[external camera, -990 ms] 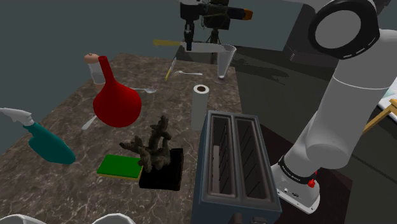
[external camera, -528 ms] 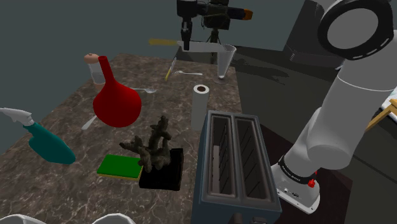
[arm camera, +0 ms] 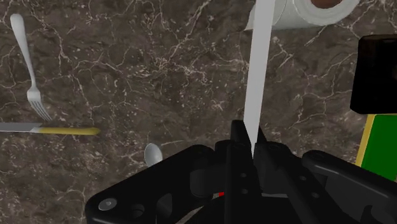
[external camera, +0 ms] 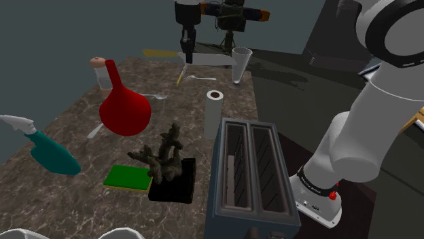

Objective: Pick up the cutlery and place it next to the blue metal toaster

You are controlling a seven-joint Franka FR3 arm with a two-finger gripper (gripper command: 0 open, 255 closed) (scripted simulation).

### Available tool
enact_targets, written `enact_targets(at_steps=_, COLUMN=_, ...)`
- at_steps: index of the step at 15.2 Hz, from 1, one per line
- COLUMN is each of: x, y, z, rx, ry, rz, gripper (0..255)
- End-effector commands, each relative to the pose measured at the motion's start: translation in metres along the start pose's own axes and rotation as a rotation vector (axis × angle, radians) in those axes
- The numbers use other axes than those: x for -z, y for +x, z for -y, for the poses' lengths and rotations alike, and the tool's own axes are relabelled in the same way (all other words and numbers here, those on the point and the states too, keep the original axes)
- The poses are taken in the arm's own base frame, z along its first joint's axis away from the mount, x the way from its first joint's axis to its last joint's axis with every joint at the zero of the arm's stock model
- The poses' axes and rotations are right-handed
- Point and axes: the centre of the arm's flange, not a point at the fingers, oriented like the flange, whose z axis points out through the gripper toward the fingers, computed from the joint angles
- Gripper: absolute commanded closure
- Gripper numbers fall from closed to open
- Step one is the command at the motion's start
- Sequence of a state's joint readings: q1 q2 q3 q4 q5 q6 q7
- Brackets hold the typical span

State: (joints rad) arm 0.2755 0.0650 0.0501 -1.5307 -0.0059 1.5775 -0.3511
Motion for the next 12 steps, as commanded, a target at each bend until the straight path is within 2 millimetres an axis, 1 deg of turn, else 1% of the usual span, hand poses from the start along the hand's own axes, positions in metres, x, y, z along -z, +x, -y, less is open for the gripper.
enact_targets(at_steps=1, x=-0.002, y=0.004, z=0.028, rx=-0.001, ry=0.000, rz=0.001, gripper=255)
enact_targets(at_steps=12, x=-0.002, y=0.029, z=0.171, rx=-0.001, ry=0.000, rz=0.001, gripper=255)
